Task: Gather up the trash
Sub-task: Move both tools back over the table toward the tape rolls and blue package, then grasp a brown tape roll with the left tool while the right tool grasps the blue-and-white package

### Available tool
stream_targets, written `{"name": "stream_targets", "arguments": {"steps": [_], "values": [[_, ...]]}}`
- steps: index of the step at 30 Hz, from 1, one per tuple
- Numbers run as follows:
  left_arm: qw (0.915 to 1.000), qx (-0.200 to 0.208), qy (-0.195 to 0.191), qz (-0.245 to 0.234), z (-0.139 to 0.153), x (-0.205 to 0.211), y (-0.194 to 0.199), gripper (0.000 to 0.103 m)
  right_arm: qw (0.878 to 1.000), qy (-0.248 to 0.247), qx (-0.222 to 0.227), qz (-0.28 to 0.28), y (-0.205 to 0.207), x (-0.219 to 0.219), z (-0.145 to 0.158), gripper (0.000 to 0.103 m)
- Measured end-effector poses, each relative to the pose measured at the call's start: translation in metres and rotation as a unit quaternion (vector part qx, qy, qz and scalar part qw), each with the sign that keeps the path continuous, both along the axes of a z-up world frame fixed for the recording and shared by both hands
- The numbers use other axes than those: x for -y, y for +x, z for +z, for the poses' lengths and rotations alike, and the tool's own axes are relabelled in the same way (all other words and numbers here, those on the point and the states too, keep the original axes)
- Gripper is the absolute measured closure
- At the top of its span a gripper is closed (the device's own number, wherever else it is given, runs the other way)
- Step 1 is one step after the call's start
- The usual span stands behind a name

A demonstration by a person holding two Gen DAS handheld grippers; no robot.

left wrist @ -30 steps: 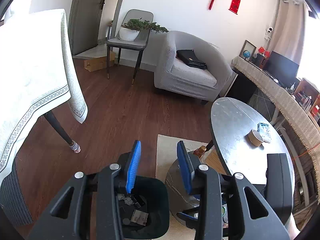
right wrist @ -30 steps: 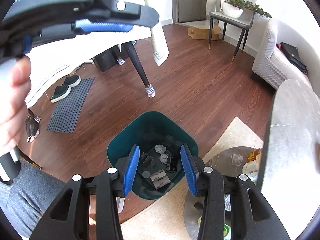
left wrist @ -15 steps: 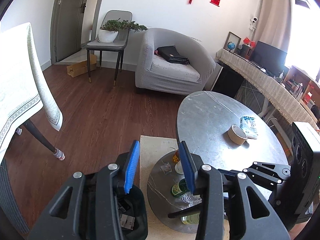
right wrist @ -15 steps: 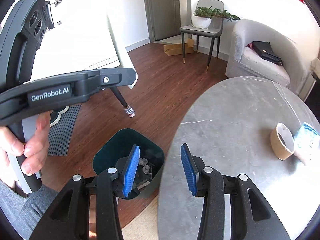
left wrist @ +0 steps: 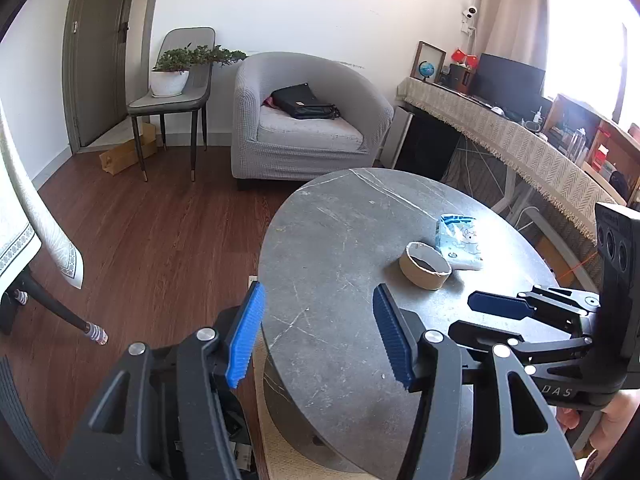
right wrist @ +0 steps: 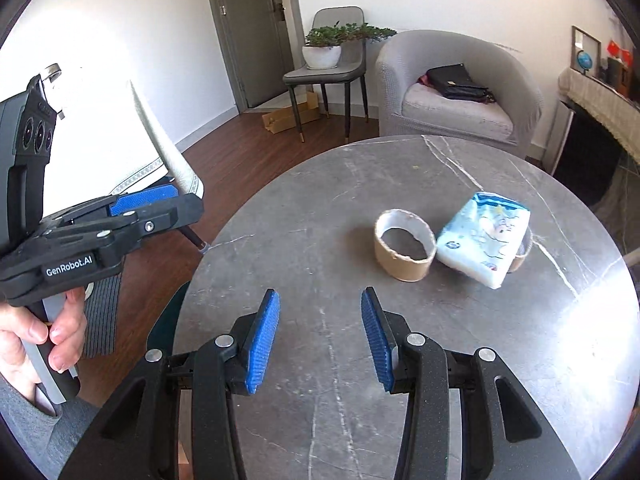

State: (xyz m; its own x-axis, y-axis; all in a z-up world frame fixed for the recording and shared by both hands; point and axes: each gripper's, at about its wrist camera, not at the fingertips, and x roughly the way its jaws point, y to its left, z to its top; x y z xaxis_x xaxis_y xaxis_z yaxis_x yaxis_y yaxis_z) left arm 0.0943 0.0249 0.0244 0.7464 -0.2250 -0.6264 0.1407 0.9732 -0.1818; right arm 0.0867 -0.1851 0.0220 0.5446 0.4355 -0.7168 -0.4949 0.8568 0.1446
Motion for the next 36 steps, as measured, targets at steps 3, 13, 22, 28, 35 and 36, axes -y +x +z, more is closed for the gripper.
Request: {"name": "stream_targets", "arguments": {"steps": [3,13,22,28,35,36], "values": [[0.9999,-0.003,0.012,-0.009,-0.006,0.016,0.006,0.043,1.000,0.008,-0.001,-0.019,0.005,0.014,0.002,0.060],[0.9989,-0.011,0.008,-0.044,-0.018,0.073,0.033,0.038,0.996,0.043,-0.020,-0.075,0.022,0.075,-0.006,0.060],[0.9963,-0.041,0.036,-0.066,-0.038,0.110,0.059,0.034,0.991,0.090,-0.040,-0.095,0.030,0.114,-0.008,0.060],[0.9946,-0.066,0.044,-0.067,-0.042,0.119,0.071,0.032,0.985,0.126,-0.057,-0.103,0.032,0.123,-0.012,0.060],[0.9927,-0.086,0.056,-0.062,-0.043,0.126,0.082,0.031,0.980,0.153,-0.073,-0.107,0.042,0.122,-0.015,0.060],[0.9929,-0.087,0.052,-0.063,-0.043,0.127,0.083,0.031,0.979,0.156,-0.074,-0.108,0.044,0.122,-0.015,0.060]]}}
